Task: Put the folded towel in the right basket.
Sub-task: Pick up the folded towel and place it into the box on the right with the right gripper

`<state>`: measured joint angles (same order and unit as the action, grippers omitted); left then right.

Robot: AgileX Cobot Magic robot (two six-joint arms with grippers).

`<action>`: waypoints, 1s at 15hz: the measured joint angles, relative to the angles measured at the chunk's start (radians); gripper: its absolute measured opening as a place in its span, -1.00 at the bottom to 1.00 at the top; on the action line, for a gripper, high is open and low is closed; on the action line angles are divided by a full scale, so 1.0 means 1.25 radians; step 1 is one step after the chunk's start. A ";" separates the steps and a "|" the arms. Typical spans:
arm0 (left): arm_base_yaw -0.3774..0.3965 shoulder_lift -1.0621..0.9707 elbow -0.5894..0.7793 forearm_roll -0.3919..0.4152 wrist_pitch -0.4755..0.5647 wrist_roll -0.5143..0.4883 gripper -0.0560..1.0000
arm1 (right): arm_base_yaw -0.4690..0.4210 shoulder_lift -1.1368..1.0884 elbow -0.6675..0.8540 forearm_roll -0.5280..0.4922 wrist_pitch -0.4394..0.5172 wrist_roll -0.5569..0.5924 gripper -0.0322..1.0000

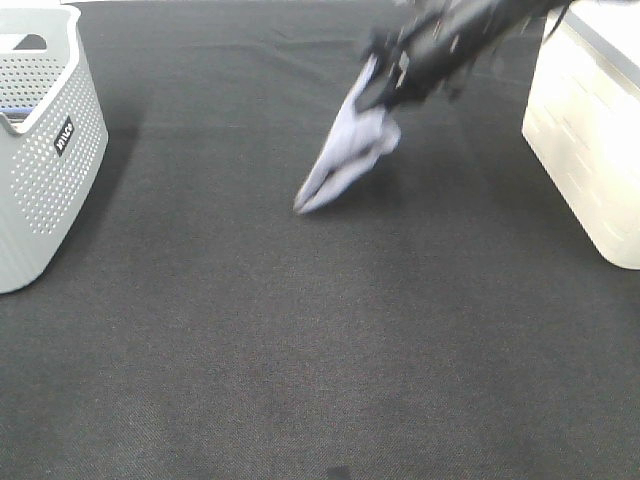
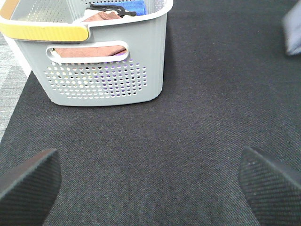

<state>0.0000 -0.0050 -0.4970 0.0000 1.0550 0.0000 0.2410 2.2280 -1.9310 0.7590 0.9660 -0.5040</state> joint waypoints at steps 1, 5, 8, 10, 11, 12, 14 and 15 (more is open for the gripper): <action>0.000 0.000 0.000 0.000 0.000 0.000 0.95 | 0.000 0.000 0.000 0.000 0.000 0.000 -0.82; 0.000 0.000 0.000 0.000 0.000 0.000 0.95 | 0.000 -0.186 0.000 -0.179 0.003 0.049 -0.82; 0.000 0.000 0.000 0.000 0.000 0.000 0.95 | -0.016 -0.279 0.000 -0.329 0.006 0.134 -0.82; 0.000 0.000 0.000 0.000 0.000 0.000 0.95 | -0.070 -0.324 0.000 -0.370 0.007 0.167 -0.82; 0.000 0.000 0.000 0.000 0.000 0.000 0.95 | -0.104 -0.342 0.000 -0.377 0.007 0.170 -0.82; 0.000 0.000 0.000 0.000 0.000 0.000 0.95 | -0.166 -0.361 0.000 -0.378 0.007 0.171 -0.82; 0.000 0.000 0.000 0.000 0.000 0.000 0.95 | -0.245 -0.367 0.000 -0.379 0.007 0.195 -0.82; 0.000 0.000 0.000 0.000 0.000 0.000 0.95 | -0.286 -0.367 0.000 -0.382 0.007 0.215 -0.82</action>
<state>0.0000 -0.0050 -0.4970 0.0000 1.0550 0.0000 -0.1170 1.7690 -1.9310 0.2820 0.9750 -0.2350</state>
